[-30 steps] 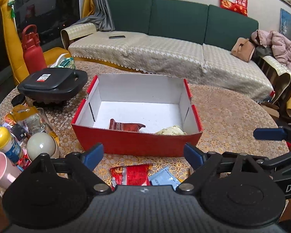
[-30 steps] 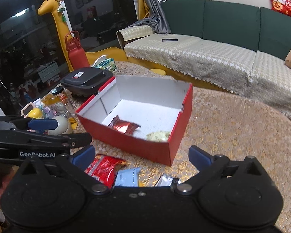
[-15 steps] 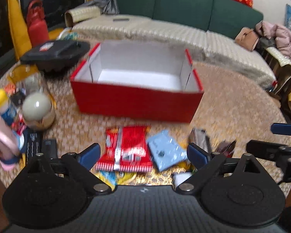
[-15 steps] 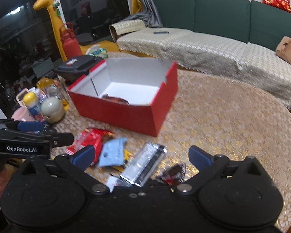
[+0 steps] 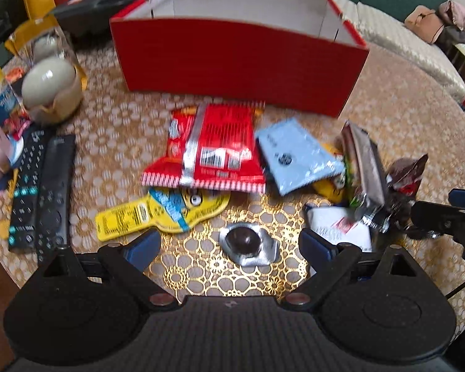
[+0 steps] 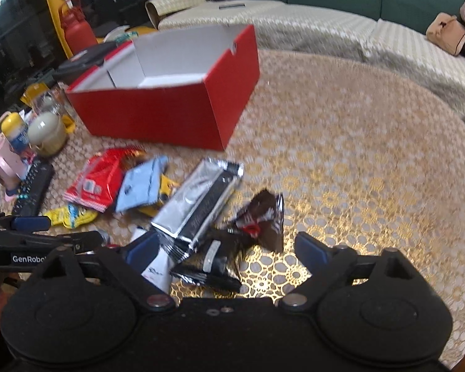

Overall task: Organize snacks
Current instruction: 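Grasp the round chocolate tray with the left gripper while the right grasps the black bar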

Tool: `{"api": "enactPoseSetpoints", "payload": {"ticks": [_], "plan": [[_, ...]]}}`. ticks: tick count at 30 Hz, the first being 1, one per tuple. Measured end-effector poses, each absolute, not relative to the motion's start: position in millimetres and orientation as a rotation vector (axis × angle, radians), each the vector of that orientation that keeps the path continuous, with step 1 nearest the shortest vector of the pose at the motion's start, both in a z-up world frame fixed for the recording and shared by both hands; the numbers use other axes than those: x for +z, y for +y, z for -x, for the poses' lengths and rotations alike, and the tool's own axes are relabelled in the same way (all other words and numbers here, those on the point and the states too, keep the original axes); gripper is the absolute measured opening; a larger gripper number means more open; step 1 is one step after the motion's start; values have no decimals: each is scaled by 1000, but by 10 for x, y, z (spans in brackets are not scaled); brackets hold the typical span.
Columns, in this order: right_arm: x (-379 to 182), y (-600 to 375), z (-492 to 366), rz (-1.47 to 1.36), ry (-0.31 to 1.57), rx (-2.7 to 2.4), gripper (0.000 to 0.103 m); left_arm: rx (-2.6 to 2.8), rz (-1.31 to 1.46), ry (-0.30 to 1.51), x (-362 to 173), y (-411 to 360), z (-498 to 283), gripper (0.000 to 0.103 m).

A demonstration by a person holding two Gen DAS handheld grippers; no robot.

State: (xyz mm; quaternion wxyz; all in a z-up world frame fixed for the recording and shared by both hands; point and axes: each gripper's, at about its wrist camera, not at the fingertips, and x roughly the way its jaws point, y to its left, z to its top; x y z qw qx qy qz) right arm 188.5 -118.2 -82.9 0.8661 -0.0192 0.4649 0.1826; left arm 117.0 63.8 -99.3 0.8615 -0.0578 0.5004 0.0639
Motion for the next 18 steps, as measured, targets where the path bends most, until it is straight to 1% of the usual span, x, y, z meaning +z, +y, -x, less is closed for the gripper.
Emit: {"api": "enactPoseSetpoints", "payload": {"ticks": [2,7,9,11,13,15,17,18], "plan": [[-892,-1175,-1906,35,990,388,85,136,123,1063,-1049,643,-1175,96],[-975,-1133,-1957,25,1010,402,81,127,111,1065,-1093,624,-1190,96],[-1008,-1109,-1976,33,1014,403,76,120,101,1071,-1120,606,-1210,95],[-1032,-1103,-1990,33,1023,408,68,106,91,1071,-1137,581,-1220,95],[-1049,-1114,-1991,29,1030,415,65,93,86,1070,-1149,568,-1223,89],[-1060,-1124,-1989,25,1032,419,60,84,88,1079,-1168,567,-1237,75],[-1061,-1138,-1985,17,1031,425,56,84,67,1073,-1169,549,-1235,72],[-1062,-1137,-1982,16,1030,428,56,81,60,1069,-1168,542,-1230,69]]}}
